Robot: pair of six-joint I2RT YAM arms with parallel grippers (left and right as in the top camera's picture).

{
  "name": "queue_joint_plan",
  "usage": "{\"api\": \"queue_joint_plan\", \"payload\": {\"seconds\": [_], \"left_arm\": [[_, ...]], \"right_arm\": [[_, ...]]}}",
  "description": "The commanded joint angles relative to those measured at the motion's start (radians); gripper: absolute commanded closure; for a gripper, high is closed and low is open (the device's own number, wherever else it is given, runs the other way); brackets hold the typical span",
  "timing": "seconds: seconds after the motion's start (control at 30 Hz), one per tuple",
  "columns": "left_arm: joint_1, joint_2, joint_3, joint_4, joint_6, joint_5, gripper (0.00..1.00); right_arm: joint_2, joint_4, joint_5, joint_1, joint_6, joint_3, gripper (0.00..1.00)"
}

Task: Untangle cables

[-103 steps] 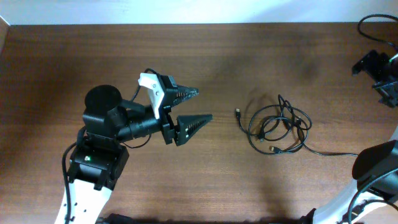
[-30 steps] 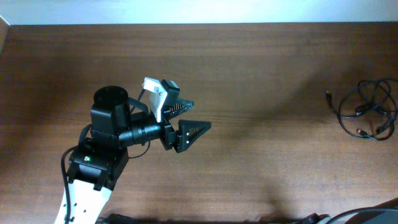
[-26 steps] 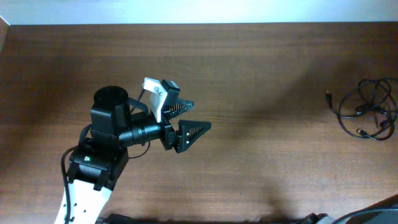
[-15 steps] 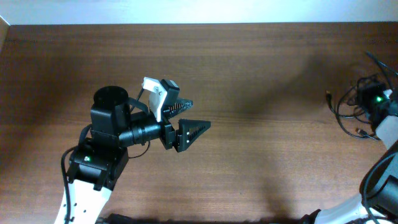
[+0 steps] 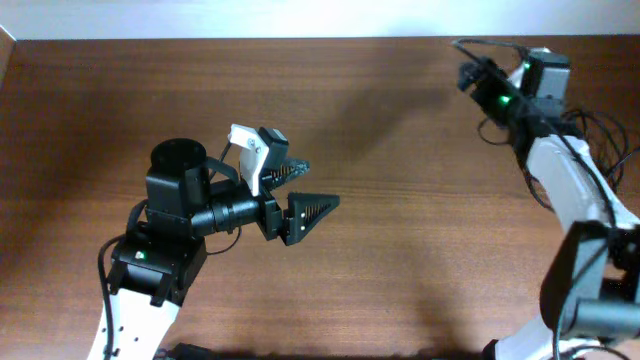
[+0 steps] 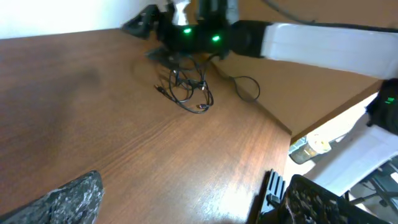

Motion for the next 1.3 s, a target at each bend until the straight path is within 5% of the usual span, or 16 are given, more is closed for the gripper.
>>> {"api": "queue_joint_plan", "payload": {"seconds": [0.0, 0.2, 0.6, 0.63, 0.67, 0.8, 1.13, 1.17, 1.2, 1.27], "left_arm": [[0.003, -0.003, 0.004, -0.002, 0.007, -0.010, 0.05], [0.003, -0.003, 0.004, -0.019, 0.007, -0.010, 0.04], [0.003, -0.003, 0.004, -0.001, 0.006, -0.010, 0.05], [0.003, -0.003, 0.004, -0.001, 0.006, -0.010, 0.05], [0.003, -0.003, 0.004, -0.001, 0.006, -0.010, 0.05], [0.003, -0.003, 0.004, -0.001, 0.006, -0.010, 0.05], [0.003, -0.003, 0.004, 0.000, 0.006, -0.021, 0.06], [0.003, -0.003, 0.004, 0.000, 0.006, -0.021, 0.06], [0.003, -0.003, 0.004, -0.002, 0.006, -0.021, 0.06], [0.003, -0.003, 0.004, -0.002, 0.006, -0.036, 0.02]], "right_arm": [[-0.191, -0.149, 0.332, -0.020, -0.032, 0.016, 0.01], [-0.222, -0.346, 0.475, -0.266, -0.032, 0.015, 0.01], [0.113, -0.137, 0.124, -0.276, -0.065, 0.015, 0.06], [0.117, -0.108, 0.124, -0.252, -0.110, 0.015, 0.19], [0.119, -0.101, 0.127, -0.237, -0.109, 0.015, 0.94], [0.119, -0.082, 0.090, -0.079, -0.225, 0.015, 0.96], [0.119, 0.056, 0.090, 0.605, -0.267, 0.015, 0.96], [0.119, 0.055, 0.090, 0.625, -0.267, 0.016, 0.85], [0.118, 0.055, 0.090, 0.632, -0.267, 0.016, 0.06], [0.098, 0.009, 0.010, 0.631, -0.370, 0.016, 0.01]]}}
